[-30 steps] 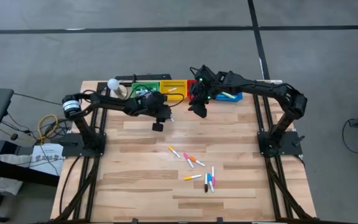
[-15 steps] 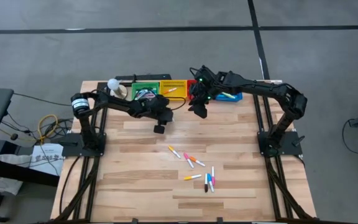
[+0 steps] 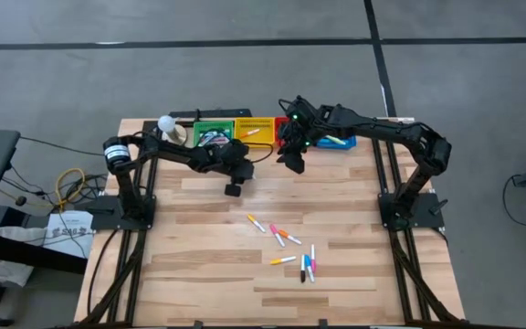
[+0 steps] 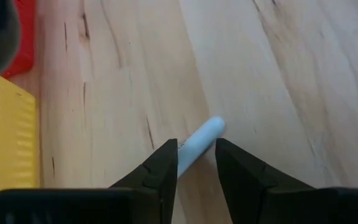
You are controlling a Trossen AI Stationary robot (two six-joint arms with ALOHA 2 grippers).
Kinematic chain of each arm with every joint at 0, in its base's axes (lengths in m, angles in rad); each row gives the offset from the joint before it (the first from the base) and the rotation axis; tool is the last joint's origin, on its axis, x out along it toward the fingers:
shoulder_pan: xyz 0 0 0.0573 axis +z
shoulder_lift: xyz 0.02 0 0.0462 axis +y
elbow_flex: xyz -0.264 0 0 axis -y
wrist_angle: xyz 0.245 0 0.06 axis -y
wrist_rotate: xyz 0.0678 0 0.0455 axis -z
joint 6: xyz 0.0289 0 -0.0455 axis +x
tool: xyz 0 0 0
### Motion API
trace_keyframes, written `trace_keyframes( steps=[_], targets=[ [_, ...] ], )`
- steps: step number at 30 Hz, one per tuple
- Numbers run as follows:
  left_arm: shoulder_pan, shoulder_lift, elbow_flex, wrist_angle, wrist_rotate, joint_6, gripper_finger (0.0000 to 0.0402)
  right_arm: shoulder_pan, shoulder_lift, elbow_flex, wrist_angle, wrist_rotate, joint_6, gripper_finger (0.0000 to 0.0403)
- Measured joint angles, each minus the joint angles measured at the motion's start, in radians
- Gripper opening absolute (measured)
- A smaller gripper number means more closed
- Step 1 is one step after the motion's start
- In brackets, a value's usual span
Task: Pick & Place Markers
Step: Put the violet highlighter pen into the yellow basket
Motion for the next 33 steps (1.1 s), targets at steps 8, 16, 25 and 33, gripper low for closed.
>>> trace_keyframes(
  steps=[8, 16, 25, 33],
  targets=[
    [-0.036, 0.002, 0.000, -0.043, -0.038, 0.014, 0.0108, 0.000, 0.000, 0.000, 0.001, -0.001, 0.000, 0.0143],
    [-0.103, -0.005, -0.002, -0.062, -0.056, 0.014, 0.0099, 0.000, 0.000, 0.000, 0.000, -0.005, 0.000, 0.0137],
    [-0.133, -0.012, -0.004, -0.073, -0.087, 0.169, 0.0081, 0.000, 0.000, 0.000, 0.000, -0.007, 0.000, 0.0137],
    [-0.142, -0.012, -0.008, -0.034, -0.136, 0.220, 0.0083, 0.000, 0.000, 0.000, 0.000, -0.007, 0.001, 0.0135]
  ],
)
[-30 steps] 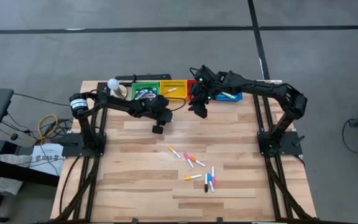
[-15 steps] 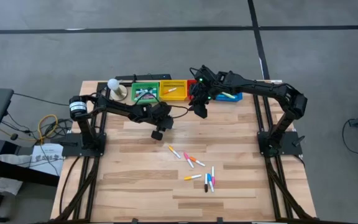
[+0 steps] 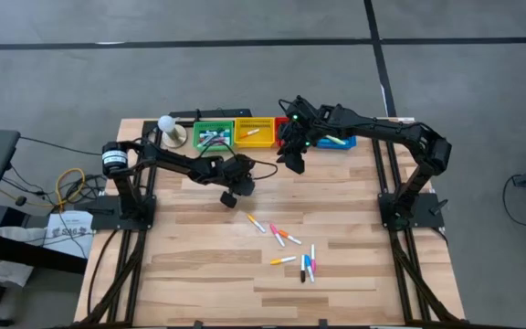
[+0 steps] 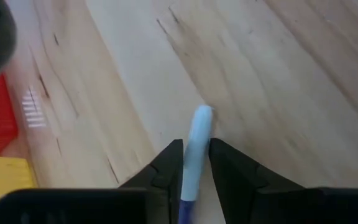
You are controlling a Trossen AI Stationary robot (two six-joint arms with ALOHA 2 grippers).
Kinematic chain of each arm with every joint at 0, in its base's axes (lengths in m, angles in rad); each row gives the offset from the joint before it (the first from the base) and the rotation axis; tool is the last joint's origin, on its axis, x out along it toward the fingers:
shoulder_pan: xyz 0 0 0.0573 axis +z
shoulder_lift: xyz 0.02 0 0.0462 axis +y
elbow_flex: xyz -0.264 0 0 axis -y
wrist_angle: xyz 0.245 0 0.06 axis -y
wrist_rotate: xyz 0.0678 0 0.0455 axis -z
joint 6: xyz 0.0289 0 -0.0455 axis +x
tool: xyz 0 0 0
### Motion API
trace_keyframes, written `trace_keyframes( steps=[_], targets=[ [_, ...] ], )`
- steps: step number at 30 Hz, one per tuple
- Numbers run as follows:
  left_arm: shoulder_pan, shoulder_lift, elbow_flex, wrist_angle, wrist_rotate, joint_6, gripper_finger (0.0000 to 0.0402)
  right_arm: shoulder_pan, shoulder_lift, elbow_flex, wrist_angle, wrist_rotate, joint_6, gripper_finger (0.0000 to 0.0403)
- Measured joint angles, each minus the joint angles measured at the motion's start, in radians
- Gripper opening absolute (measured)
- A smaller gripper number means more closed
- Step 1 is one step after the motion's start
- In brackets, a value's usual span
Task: Pick & Place Markers
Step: Put the violet highlighter pen into the yellow basket
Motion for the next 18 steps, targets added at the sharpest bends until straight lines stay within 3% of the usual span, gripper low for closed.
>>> trace_keyframes(
  steps=[8, 18],
  targets=[
    [0.011, 0.002, 0.001, 0.028, 0.016, -0.028, 0.0083, 0.000, 0.000, 0.000, 0.000, 0.000, -0.005, 0.0135],
    [0.047, 0.031, 0.004, 0.025, 0.150, -0.312, 0.0070, 0.000, 0.000, 0.000, 0.007, 0.001, -0.016, 0.0134]
  ],
)
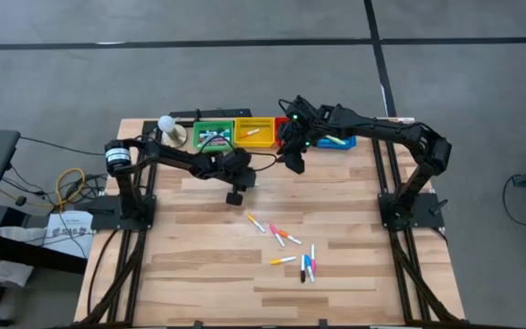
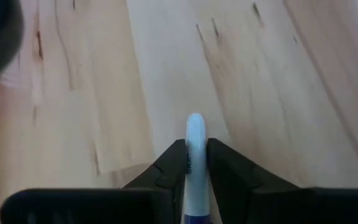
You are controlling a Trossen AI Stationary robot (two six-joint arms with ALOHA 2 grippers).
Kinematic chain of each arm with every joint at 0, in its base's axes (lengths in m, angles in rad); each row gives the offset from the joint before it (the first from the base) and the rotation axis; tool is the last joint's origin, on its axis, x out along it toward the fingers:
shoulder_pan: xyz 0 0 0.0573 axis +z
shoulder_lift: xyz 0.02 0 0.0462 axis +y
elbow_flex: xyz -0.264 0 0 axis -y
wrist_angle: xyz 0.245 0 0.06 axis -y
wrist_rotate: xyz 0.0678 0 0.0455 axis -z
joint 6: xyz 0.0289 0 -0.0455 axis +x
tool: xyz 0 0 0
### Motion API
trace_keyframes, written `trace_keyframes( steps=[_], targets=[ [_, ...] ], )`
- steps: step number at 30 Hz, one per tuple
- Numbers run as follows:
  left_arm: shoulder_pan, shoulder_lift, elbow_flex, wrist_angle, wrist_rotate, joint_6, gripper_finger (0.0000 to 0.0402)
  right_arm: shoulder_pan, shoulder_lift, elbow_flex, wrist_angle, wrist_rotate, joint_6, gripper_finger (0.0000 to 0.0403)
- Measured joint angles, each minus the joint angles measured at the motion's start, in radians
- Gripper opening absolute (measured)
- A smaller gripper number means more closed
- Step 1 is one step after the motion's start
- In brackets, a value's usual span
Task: Pick & Place Markers
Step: Put the violet highlighter pen into the yellow basket
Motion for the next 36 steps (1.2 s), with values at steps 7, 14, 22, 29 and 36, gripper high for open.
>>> trace_keyframes(
  steps=[7, 14, 22, 29, 36],
  targets=[
    [-0.014, 0.020, 0.004, 0.024, 0.024, -0.089, 0.0050, 0.000, 0.000, 0.000, 0.004, 0.000, -0.010, 0.0133],
    [-0.016, -0.043, -0.007, 0.007, 0.031, -0.150, 0.0035, 0.000, 0.000, 0.000, 0.003, 0.000, -0.010, 0.0134],
    [0.007, -0.131, -0.007, 0.005, -0.084, -0.150, 0.0035, 0.000, 0.000, 0.000, 0.003, 0.000, -0.010, 0.0133],
    [0.097, -0.240, -0.006, 0.058, -0.166, -0.177, 0.0040, 0.000, 0.000, 0.000, 0.002, 0.000, -0.010, 0.0132],
    [0.173, -0.296, -0.004, 0.366, -0.166, -0.206, 0.0042, 0.000, 0.000, 0.000, 0.003, 0.000, -0.010, 0.0128]
  ],
)
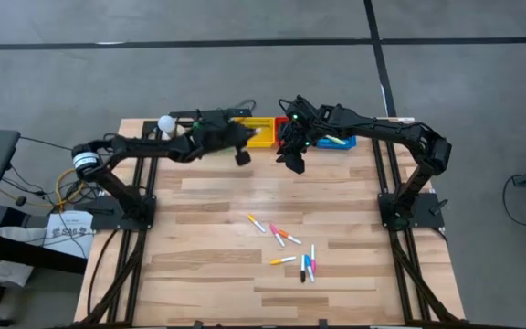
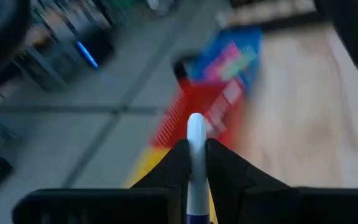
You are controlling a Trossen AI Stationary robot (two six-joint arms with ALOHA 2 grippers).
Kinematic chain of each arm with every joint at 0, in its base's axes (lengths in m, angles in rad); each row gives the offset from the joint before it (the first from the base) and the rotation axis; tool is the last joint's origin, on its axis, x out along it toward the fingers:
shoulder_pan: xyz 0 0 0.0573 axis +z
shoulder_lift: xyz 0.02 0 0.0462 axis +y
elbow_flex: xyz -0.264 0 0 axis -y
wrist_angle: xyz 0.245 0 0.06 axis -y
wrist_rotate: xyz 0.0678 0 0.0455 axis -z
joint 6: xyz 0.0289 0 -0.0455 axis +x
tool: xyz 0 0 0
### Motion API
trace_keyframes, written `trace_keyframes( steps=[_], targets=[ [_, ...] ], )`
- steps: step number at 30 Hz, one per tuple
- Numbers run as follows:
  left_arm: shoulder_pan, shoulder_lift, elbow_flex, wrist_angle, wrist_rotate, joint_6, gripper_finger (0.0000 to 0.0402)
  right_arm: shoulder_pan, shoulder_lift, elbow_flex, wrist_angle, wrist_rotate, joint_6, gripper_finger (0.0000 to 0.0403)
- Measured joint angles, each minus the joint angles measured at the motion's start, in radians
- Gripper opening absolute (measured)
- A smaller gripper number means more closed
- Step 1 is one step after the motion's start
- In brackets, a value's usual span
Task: Pick & Place Markers
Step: Put the violet highlighter pen into the yellow basket, then put the yellow highlighter pen into the yellow basket
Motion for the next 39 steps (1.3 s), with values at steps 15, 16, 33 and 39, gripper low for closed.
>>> trace_keyframes(
  steps=[15, 16, 33, 39],
  targets=[
    [0.111, 0.128, 0.001, 0.215, 0.001, -0.094, 0.0049, 0.000, 0.000, 0.000, 0.045, 0.000, 0.000, 0.0128],
    [0.110, 0.128, 0.001, 0.215, 0.001, -0.092, 0.0050, 0.000, 0.000, 0.000, 0.045, 0.000, 0.000, 0.0128],
    [0.118, 0.124, 0.001, 0.217, -0.056, -0.089, 0.0095, 0.000, 0.000, 0.000, 0.053, 0.000, 0.000, 0.0128],
    [0.092, 0.123, 0.002, 0.216, -0.069, -0.108, 0.0114, 0.000, 0.000, 0.000, 0.052, 0.000, 0.019, 0.0128]
  ],
)
